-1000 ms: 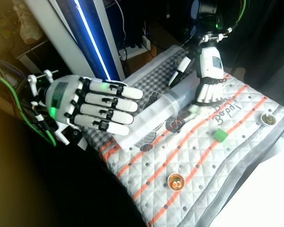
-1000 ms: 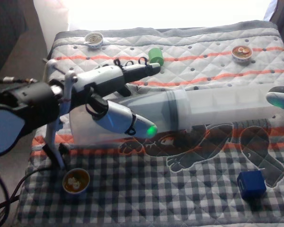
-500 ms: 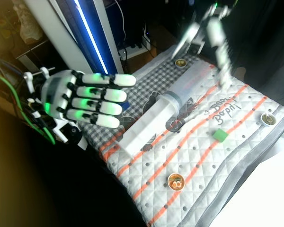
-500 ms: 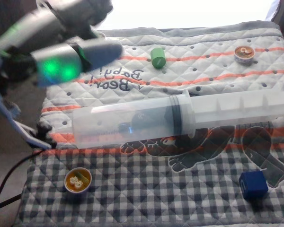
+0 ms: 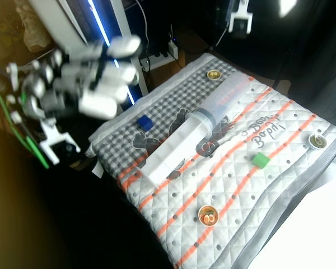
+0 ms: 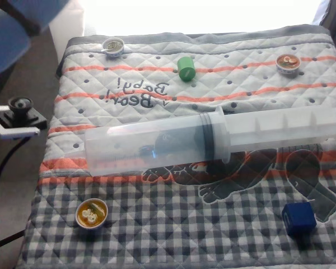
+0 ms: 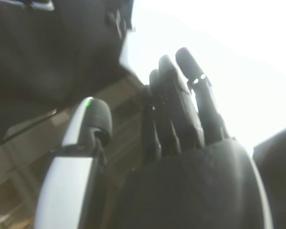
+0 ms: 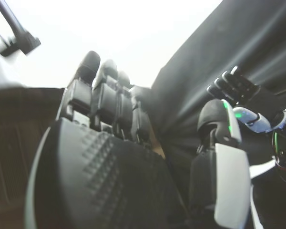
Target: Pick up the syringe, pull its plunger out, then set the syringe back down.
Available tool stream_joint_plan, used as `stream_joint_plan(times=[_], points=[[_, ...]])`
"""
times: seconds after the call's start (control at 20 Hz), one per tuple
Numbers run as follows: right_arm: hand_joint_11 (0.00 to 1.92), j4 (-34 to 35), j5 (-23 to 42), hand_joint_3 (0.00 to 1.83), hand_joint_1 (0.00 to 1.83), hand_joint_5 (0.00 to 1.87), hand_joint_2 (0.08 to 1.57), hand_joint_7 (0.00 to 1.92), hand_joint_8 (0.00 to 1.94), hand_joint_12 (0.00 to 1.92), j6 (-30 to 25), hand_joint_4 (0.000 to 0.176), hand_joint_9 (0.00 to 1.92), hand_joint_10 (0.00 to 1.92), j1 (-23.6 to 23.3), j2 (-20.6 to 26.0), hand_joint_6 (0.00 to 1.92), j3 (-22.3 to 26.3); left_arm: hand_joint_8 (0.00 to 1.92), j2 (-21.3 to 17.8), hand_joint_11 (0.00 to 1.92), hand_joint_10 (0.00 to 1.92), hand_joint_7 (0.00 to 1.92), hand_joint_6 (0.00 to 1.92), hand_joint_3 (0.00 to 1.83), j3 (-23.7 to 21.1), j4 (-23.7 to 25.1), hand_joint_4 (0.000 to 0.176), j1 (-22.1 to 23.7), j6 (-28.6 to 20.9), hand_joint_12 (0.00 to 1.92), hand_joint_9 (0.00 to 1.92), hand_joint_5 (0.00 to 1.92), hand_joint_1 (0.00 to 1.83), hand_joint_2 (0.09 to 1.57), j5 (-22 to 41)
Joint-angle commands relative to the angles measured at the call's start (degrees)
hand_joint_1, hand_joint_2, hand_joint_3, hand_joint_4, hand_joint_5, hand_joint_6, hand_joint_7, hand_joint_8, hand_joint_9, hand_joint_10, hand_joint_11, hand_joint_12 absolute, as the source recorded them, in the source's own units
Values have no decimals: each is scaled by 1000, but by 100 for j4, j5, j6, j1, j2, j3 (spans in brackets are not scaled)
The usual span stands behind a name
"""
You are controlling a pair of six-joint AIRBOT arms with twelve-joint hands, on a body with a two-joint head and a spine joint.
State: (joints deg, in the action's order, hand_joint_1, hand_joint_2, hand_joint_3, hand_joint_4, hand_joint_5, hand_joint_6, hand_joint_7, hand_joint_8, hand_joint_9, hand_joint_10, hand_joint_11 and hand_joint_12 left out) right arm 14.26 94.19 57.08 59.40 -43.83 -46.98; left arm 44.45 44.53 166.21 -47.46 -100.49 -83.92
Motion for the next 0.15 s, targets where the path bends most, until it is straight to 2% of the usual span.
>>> stream_joint_plan(times=[0.0, 0.05, 0.1], points=[[5, -94, 678, 11, 394, 247, 1234, 439, 7, 1178, 92, 51, 469, 52, -189, 15, 16, 18, 0, -20, 356, 0, 330, 0, 0, -26, 122, 18, 4, -12, 977, 629, 67, 541, 1254, -984], [0, -179, 678, 0, 443, 155, 1160, 243, 1, 954, 173, 51, 306, 10, -316, 13, 4, 34, 0, -20, 310, 0, 309, 3, 2, -32, 109, 25, -19, -7, 873, 578, 64, 354, 1300, -1120], [0, -279, 678, 0, 506, 115, 1111, 231, 8, 976, 248, 49, 317, 18, -396, 13, 2, 49, 7, -19, 238, 0, 377, 24, 5, -35, 109, 0, -32, -4, 827, 569, 177, 195, 1376, -1223]])
